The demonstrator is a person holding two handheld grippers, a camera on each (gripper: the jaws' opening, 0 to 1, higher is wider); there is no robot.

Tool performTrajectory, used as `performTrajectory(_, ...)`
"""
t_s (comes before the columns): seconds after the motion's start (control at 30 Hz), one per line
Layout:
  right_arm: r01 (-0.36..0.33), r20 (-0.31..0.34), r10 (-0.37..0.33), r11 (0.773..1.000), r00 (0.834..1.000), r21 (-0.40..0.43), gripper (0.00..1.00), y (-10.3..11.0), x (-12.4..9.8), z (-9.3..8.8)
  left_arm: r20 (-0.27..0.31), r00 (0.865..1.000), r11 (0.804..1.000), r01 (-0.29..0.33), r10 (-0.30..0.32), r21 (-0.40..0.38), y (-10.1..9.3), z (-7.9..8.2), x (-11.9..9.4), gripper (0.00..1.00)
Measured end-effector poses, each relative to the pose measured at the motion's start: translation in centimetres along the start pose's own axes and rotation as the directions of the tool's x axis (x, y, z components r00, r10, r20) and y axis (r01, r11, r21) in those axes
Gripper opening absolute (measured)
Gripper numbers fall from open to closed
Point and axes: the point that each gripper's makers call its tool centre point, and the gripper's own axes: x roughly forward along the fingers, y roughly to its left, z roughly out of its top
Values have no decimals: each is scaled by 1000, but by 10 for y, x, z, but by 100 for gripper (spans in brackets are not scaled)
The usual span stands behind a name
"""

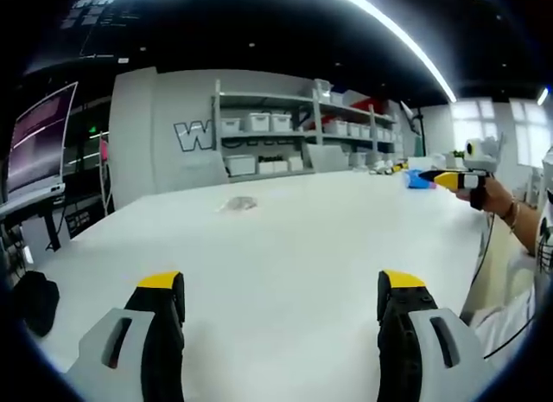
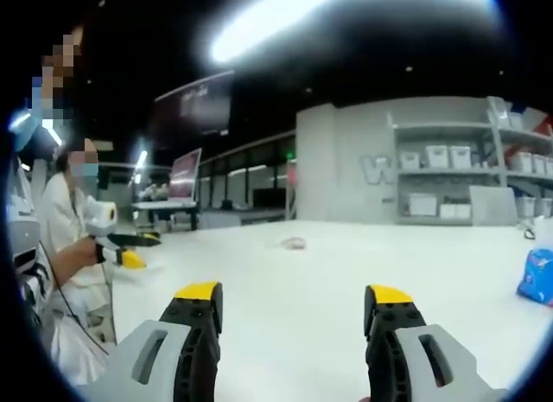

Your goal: Open the resealable bag by pulling the two sides of the seal apart until the entire bag opening is separated and visibly accessible.

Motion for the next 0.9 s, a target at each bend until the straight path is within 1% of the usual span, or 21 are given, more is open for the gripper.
performTrajectory(0.27,-9,-13,9,1000,1000,-1,66,2,3,-4,1,1000,1000,-5,5,-3,3,0,1,91)
performTrajectory(0.5,-20,-25,20,1000,999,-2,65,5,5,-8,-6,1000,1000,6,-6,-4,0,-3,2,90)
performTrajectory(0.9,-35,-34,35,999,999,-4,65,9,6,-11,-8,1000,1000,5,-5,0,0,-3,2,90)
